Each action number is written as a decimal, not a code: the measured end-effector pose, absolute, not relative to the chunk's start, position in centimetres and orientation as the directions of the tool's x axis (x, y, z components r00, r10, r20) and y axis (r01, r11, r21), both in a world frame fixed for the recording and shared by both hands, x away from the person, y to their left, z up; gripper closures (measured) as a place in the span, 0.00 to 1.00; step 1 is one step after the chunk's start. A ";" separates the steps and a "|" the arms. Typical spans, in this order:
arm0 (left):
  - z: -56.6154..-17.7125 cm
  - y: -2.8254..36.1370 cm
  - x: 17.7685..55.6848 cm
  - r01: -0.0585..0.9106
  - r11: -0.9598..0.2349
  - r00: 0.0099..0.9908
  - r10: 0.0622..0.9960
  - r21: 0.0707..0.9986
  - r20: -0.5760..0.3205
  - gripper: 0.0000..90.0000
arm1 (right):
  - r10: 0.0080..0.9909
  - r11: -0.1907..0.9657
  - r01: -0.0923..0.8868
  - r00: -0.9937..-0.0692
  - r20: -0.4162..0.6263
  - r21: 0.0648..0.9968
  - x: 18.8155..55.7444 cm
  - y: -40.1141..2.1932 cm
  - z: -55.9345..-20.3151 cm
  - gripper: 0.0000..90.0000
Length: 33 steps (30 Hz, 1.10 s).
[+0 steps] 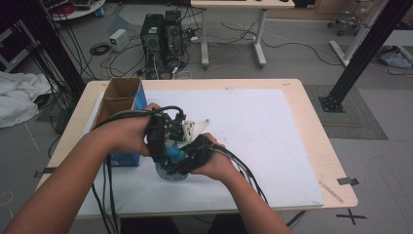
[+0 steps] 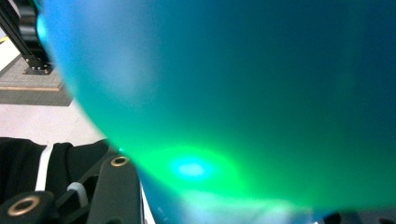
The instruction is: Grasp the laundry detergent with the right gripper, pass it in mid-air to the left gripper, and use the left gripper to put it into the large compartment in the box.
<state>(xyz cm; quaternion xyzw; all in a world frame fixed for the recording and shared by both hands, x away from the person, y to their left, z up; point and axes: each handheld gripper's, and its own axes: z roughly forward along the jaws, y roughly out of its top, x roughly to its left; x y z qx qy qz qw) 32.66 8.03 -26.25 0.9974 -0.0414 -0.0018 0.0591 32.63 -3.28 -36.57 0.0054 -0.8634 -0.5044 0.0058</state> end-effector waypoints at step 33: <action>-24.1 7.7 32.7 0.008 -0.993 0.999 0.004 0.115 -0.035 0.43 | -0.003 0.514 0.005 -1.000 0.007 0.858 32.7 -6.9 -35.1 0.36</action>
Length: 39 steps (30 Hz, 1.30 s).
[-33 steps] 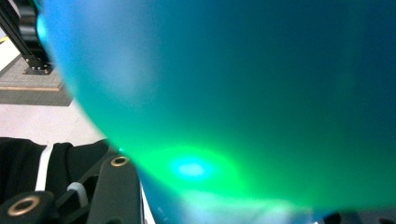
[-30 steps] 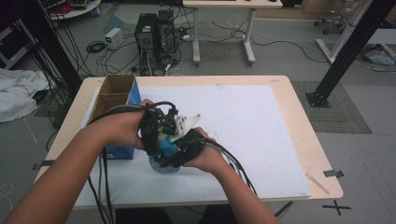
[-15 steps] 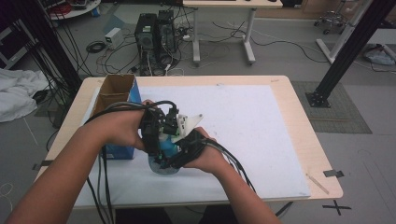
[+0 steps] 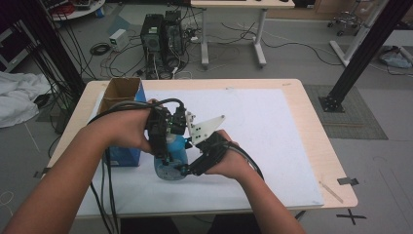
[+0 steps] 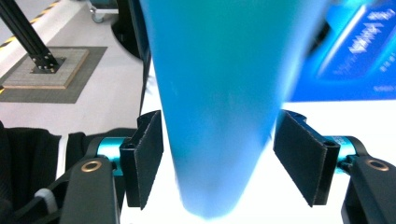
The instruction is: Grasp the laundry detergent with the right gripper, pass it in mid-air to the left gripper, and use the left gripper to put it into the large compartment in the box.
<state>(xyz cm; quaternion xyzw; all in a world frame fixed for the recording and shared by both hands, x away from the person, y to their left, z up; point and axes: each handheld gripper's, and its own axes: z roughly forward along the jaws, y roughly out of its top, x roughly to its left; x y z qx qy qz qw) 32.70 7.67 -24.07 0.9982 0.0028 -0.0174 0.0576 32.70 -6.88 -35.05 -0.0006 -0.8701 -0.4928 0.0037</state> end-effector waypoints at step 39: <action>-16.4 10.9 36.2 0.246 -0.967 0.969 0.243 0.066 -0.045 0.43 | 0.162 0.762 0.136 -0.987 0.017 0.633 35.7 -15.0 -30.6 0.23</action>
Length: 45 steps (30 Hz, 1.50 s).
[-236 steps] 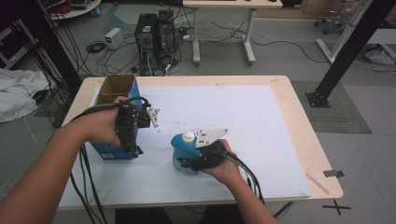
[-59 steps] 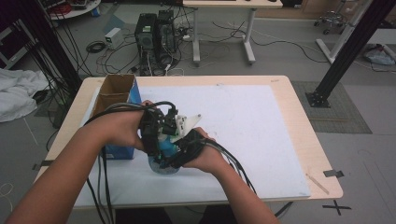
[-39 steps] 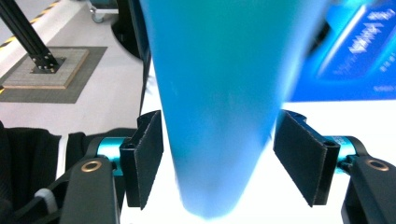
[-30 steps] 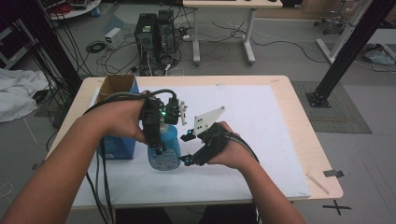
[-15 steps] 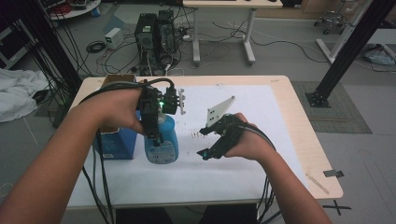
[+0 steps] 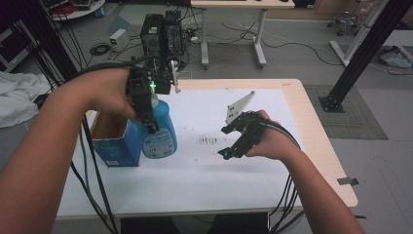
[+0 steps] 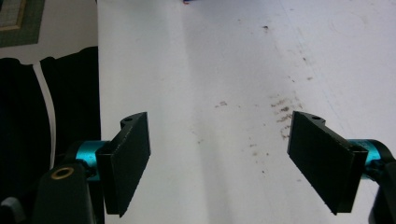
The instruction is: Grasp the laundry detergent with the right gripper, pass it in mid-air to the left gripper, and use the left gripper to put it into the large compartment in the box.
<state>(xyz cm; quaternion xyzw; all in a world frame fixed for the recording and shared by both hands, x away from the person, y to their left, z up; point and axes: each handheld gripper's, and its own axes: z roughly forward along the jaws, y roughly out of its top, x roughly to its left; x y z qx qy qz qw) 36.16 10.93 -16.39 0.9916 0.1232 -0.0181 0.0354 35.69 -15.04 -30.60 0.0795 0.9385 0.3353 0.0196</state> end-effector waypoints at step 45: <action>-12.3 22.7 41.5 0.753 -0.650 0.654 0.756 0.102 -0.008 0.43 | 0.196 0.851 0.191 -0.980 0.040 0.489 37.4 -14.6 -31.5 0.15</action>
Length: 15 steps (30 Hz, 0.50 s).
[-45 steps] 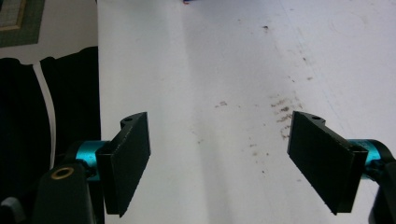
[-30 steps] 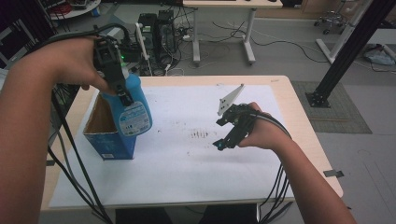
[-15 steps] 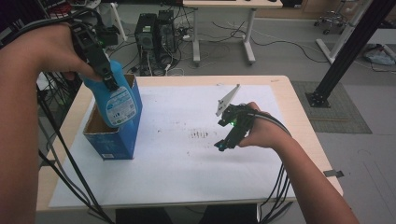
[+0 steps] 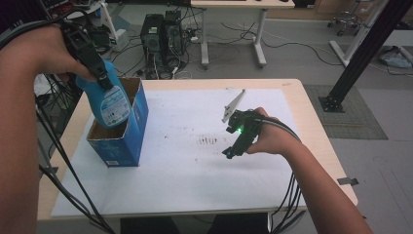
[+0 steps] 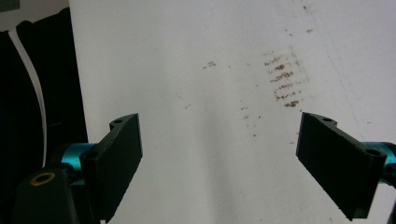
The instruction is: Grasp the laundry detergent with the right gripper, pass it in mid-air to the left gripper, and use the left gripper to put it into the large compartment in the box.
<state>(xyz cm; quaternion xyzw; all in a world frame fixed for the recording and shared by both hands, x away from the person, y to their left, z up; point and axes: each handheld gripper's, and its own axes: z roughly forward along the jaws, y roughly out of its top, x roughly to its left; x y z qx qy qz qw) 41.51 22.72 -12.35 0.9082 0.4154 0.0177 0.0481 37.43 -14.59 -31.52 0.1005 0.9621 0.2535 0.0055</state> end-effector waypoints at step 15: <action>-17.2 24.7 42.8 0.757 -0.646 0.651 0.759 0.095 -0.022 0.43 | 0.197 0.864 0.194 -0.979 0.043 0.465 37.5 -14.0 -32.0 0.15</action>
